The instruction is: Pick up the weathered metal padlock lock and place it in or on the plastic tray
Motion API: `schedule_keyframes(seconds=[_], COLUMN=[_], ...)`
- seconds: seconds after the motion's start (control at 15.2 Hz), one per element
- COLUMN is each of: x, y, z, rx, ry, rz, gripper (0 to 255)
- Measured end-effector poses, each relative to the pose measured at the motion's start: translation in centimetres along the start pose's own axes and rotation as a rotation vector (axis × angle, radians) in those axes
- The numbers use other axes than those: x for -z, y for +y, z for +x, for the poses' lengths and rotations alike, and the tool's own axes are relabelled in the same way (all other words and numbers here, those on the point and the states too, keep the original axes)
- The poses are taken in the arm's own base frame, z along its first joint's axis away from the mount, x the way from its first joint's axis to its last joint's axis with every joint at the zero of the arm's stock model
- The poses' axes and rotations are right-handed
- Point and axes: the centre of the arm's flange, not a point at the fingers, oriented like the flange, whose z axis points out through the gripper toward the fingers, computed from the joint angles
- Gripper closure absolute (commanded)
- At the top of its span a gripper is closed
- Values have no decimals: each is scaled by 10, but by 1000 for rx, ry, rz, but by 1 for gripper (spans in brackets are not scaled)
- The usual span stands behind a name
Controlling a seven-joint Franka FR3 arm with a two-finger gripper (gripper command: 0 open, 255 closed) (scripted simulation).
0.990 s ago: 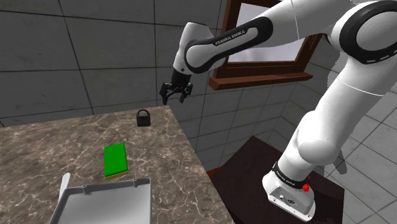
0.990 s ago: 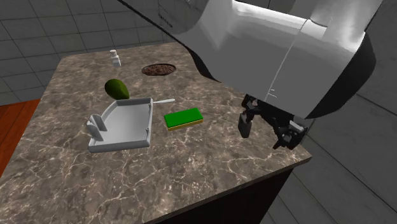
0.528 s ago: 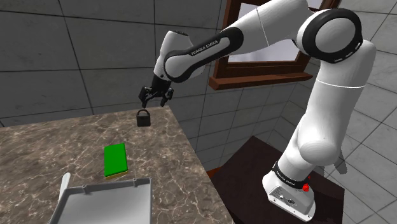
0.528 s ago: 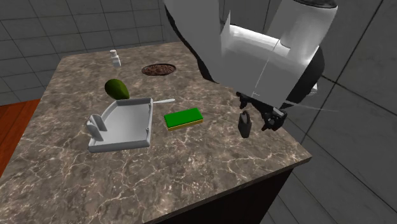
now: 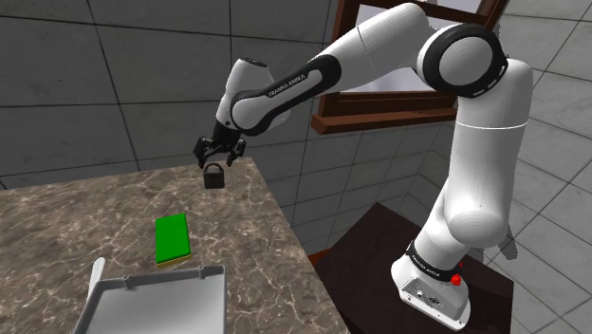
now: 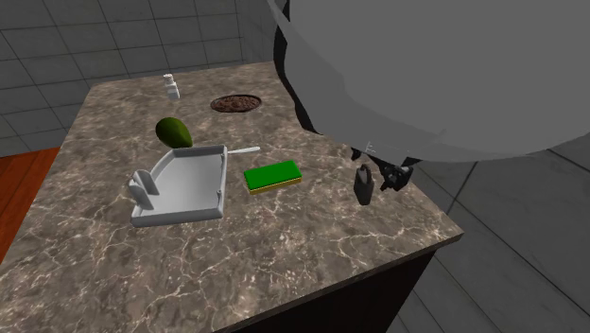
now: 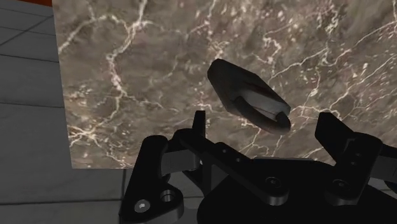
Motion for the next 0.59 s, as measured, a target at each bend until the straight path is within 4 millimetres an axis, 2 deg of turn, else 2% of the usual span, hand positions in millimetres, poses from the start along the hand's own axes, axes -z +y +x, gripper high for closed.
schedule_keyframes(seconds=[0.2,0.53,0.59], x=[-11,-13,-13], y=[0,0,0], z=[0,0,0], rx=[0,0,0], ry=[0,0,0], rz=[0,0,0], gripper=[0,0,255])
